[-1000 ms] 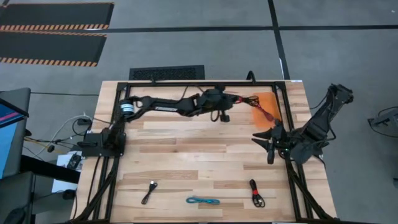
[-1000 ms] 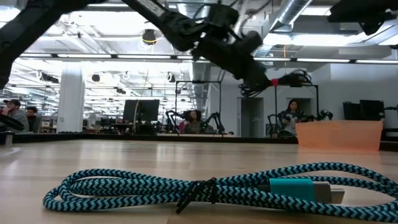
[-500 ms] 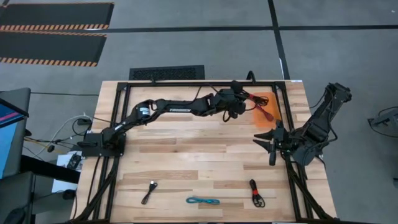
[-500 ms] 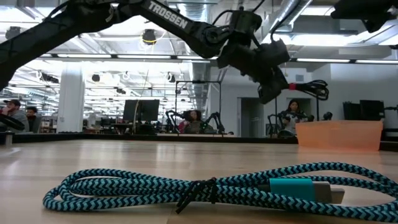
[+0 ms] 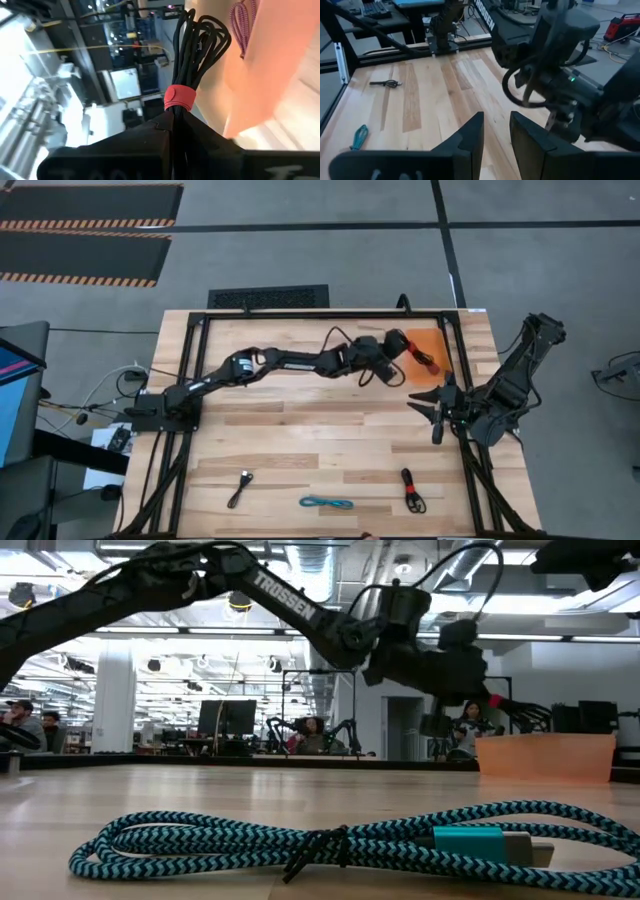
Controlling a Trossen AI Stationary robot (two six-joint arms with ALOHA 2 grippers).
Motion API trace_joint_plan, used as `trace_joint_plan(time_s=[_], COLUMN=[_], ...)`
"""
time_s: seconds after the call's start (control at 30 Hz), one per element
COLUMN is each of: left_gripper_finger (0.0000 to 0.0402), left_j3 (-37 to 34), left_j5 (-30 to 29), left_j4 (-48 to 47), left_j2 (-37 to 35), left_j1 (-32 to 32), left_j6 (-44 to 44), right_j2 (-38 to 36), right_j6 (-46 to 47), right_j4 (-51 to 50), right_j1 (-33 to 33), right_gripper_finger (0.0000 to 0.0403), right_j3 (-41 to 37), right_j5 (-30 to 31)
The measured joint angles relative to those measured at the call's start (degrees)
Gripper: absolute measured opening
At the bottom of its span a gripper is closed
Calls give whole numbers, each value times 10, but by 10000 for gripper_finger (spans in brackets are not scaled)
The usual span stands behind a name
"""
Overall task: Pick and place USB-C Cables
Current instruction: Put the top black charger cable into the orange bin, then put the black and blue charger cable into the orange bin
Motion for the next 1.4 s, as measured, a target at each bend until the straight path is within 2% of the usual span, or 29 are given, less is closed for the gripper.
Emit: trace_joint_plan(time_s=[0.37, 0.63, 0.9, 1.1, 1.27, 1.4], left_gripper_finger=[22, 79, 145, 173, 171, 164], left_j3=[6, 6, 6, 6, 6, 6], left_j5=[6, 22, 18, -30, -75, -149], left_j4=[14, 1, 53, 91, 87, 87], left_j2=[5, 5, 5, 5, 5, 5], left_j1=[-2, -5, -9, -24, -43, -61], left_j6=[34, 48, 10, -45, -106, -175], right_j2=[0, 0, 0, 0, 0, 0], right_j6=[1, 1, 1, 1, 1, 1], right_j4=[-12, -11, -11, -11, -11, -11], right_j1=[0, 0, 0, 2, 2, 2], right_gripper_finger=[118, 118, 118, 118, 118, 118], right_j3=[0, 0, 0, 0, 0, 0], right_j5=[0, 0, 0, 0, 0, 0])
